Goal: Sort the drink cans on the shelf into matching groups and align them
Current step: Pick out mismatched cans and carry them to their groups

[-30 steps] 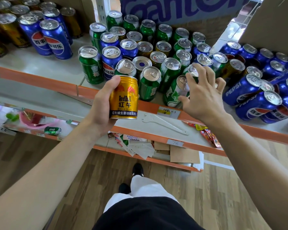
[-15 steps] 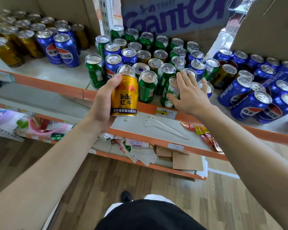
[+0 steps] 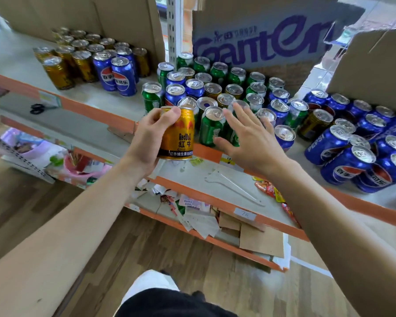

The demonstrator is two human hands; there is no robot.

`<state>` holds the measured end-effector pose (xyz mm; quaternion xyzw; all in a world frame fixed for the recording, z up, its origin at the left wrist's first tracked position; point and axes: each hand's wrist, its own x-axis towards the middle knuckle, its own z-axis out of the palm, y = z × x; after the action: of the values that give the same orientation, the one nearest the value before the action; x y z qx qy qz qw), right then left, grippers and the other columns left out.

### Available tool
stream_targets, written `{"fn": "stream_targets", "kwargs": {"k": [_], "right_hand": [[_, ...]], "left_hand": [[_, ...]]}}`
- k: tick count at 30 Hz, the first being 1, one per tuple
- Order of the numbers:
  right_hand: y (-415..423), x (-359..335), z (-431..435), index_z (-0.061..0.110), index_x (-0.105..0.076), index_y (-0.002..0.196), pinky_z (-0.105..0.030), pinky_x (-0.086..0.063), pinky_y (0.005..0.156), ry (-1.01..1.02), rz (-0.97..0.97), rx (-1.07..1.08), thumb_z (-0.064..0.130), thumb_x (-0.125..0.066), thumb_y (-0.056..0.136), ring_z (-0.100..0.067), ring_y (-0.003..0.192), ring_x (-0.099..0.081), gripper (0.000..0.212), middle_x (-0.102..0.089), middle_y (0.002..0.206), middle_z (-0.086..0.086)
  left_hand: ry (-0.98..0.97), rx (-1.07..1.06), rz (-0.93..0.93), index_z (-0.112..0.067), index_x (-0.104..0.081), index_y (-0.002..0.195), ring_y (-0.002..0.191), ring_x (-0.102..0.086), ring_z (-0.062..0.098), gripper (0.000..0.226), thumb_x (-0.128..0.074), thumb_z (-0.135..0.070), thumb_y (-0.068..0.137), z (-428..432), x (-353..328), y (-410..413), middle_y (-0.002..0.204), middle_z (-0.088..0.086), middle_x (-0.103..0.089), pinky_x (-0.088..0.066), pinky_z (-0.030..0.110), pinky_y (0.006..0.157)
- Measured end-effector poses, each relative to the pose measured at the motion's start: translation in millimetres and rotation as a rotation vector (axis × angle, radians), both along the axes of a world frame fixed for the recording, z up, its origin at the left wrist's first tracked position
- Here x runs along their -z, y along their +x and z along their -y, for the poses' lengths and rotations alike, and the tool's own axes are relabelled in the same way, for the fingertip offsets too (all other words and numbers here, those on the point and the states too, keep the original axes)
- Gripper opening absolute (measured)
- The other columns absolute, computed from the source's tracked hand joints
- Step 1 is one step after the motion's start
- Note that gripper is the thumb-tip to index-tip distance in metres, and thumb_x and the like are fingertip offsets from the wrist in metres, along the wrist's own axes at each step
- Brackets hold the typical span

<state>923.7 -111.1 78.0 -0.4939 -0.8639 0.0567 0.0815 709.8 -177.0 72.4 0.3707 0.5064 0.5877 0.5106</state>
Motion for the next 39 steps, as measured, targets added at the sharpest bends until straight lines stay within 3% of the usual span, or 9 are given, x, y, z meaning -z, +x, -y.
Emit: {"fn": "stream_targets", "kwargs": {"k": [3, 8, 11, 17, 20, 23, 28, 32, 39], "right_hand": [[-21, -8, 8, 0.032, -0.015, 0.157, -0.050, 0.001, 0.121, -0.005, -0.039, -0.045, 0.062, -0.036, 0.097, -0.017, 0.153, 0.003, 0.070, 0.001, 0.166, 0.006], [-69, -20, 10, 0.035, -0.014, 0.157, -0.048, 0.006, 0.121, -0.004, -0.099, -0.097, 0.061, -0.031, 0.099, -0.015, 0.153, 0.004, 0.066, 0.002, 0.166, 0.008], [-108, -23, 6, 0.034, -0.014, 0.157, -0.048, 0.007, 0.120, -0.012, -0.090, -0.109, 0.061, -0.030, 0.099, -0.015, 0.153, 0.004, 0.066, 0.002, 0.166, 0.008], [-202, -25, -7, 0.035, -0.016, 0.156, -0.052, 0.005, 0.121, -0.056, -0.096, -0.103, 0.057, -0.036, 0.100, -0.014, 0.153, 0.001, 0.064, -0.002, 0.166, 0.009], [-251, -23, -14, 0.035, -0.016, 0.156, -0.050, 0.007, 0.120, -0.080, -0.103, -0.096, 0.057, -0.039, 0.099, -0.012, 0.152, -0.001, 0.066, -0.004, 0.166, 0.010], [-300, -22, -19, 0.034, -0.017, 0.157, -0.049, 0.004, 0.121, -0.079, -0.109, -0.104, 0.057, -0.040, 0.099, -0.013, 0.152, -0.003, 0.066, -0.006, 0.166, 0.010], [-371, -23, -27, 0.035, -0.016, 0.157, -0.050, 0.001, 0.122, -0.083, -0.125, -0.127, 0.057, -0.040, 0.098, -0.014, 0.152, -0.002, 0.067, -0.004, 0.166, 0.011], [-414, -23, -44, 0.036, -0.015, 0.156, -0.052, -0.002, 0.122, -0.078, -0.108, -0.193, 0.058, -0.040, 0.098, -0.014, 0.152, 0.002, 0.067, -0.002, 0.165, 0.012], [-468, -15, -93, 0.035, -0.016, 0.156, -0.052, -0.001, 0.122, -0.080, -0.094, -0.243, 0.057, -0.040, 0.098, -0.016, 0.152, -0.001, 0.067, -0.003, 0.166, 0.010]], "left_hand": [[0.010, -0.065, 0.000, -0.011, -0.062, 0.111, 0.093, -0.071, 0.031, 0.040, -0.067, -0.038, 0.082, 7, -4, -17, 0.097, 0.009, -0.070, -0.060, 0.047, 0.075], [0.033, -0.118, -0.038, -0.015, -0.067, 0.105, 0.096, -0.071, 0.032, 0.034, -0.068, -0.038, 0.080, 8, -7, -64, 0.095, 0.006, -0.073, -0.058, 0.054, 0.084], [0.037, -0.141, -0.064, -0.019, -0.068, 0.100, 0.094, -0.072, 0.026, 0.029, -0.070, -0.038, 0.078, 3, -5, -102, 0.090, 0.000, -0.074, -0.059, 0.050, 0.085], [0.072, -0.105, -0.209, -0.023, -0.063, 0.110, 0.099, -0.070, 0.015, 0.055, -0.081, -0.044, 0.062, -9, -8, -201, 0.105, 0.001, -0.071, -0.058, 0.027, 0.078], [0.098, -0.094, -0.310, -0.018, -0.061, 0.114, 0.094, -0.069, 0.009, 0.055, -0.084, -0.030, 0.066, -14, -14, -250, 0.106, 0.000, -0.069, -0.054, 0.018, 0.075], [0.112, -0.075, -0.392, -0.017, -0.058, 0.114, 0.095, -0.069, 0.009, 0.051, -0.086, -0.020, 0.071, -15, -16, -299, 0.108, 0.002, -0.068, -0.054, 0.017, 0.075], [0.104, -0.105, -0.483, -0.023, -0.060, 0.109, 0.097, -0.069, 0.009, 0.062, -0.079, -0.046, 0.054, -19, -14, -373, 0.107, 0.000, -0.070, -0.056, 0.023, 0.079], [0.104, -0.169, -0.470, -0.025, -0.061, 0.106, 0.090, -0.068, 0.000, 0.058, -0.076, -0.047, 0.054, -24, -18, -412, 0.104, -0.002, -0.069, -0.052, 0.015, 0.072], [0.041, -0.313, -0.451, -0.021, -0.063, 0.110, 0.093, -0.069, 0.007, 0.067, -0.085, -0.046, 0.052, -64, -10, -472, 0.104, -0.001, -0.071, -0.053, 0.017, 0.069]]}}
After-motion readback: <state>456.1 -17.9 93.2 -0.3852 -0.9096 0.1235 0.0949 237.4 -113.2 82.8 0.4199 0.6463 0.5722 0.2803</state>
